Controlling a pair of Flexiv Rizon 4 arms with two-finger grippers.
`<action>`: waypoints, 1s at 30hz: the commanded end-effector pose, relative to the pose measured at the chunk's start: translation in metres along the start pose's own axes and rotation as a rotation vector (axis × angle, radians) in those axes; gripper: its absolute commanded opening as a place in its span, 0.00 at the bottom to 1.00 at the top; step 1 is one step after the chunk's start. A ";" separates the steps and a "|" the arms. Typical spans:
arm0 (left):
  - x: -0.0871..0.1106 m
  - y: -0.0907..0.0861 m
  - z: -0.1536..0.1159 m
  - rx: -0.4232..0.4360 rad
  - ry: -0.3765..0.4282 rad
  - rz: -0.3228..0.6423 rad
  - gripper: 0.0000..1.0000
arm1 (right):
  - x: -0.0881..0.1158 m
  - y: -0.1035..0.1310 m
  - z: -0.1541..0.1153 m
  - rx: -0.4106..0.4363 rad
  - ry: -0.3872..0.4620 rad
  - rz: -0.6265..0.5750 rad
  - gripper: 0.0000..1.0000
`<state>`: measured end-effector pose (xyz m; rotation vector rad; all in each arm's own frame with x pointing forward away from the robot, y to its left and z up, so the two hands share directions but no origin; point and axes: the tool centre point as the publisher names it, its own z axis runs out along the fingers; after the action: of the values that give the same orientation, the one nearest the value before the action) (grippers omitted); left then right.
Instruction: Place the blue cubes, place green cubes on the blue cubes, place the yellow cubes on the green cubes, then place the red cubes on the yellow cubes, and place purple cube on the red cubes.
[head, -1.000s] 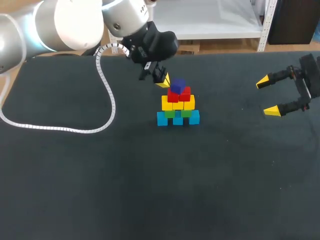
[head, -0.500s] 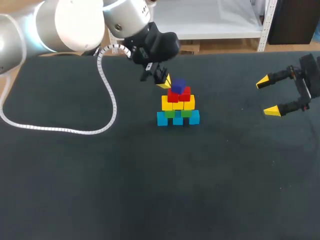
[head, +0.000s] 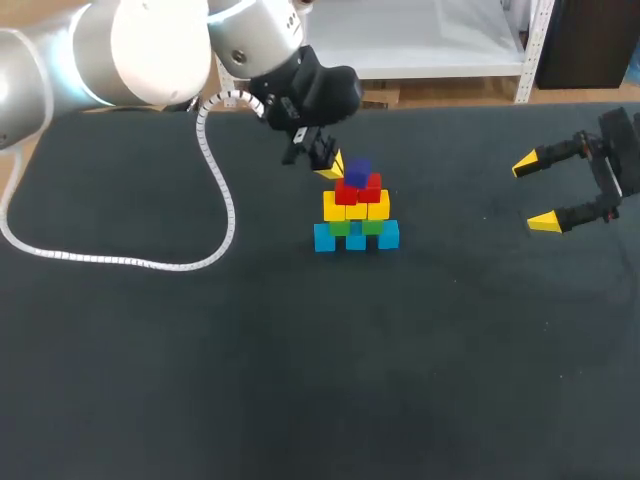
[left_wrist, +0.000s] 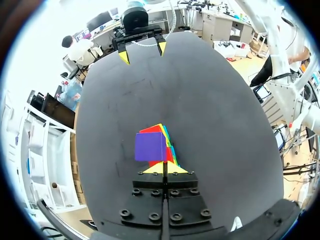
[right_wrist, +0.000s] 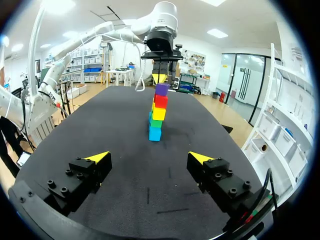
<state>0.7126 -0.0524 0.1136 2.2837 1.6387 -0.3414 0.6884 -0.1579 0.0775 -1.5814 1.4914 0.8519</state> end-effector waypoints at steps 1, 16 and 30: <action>-0.001 -0.003 0.000 -0.007 0.004 -0.001 0.00 | 0.000 0.000 0.000 0.000 -0.001 -0.001 1.00; -0.005 -0.006 0.000 -0.011 0.015 -0.013 0.00 | 0.000 0.000 0.000 0.000 -0.001 -0.001 1.00; 0.036 -0.030 -0.078 -0.355 -0.216 -0.430 1.00 | 0.000 0.000 0.000 0.000 -0.001 -0.001 1.00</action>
<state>0.7255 -0.0208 0.1515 1.9715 1.9118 -0.3510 0.6884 -0.1579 0.0775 -1.5813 1.4914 0.8519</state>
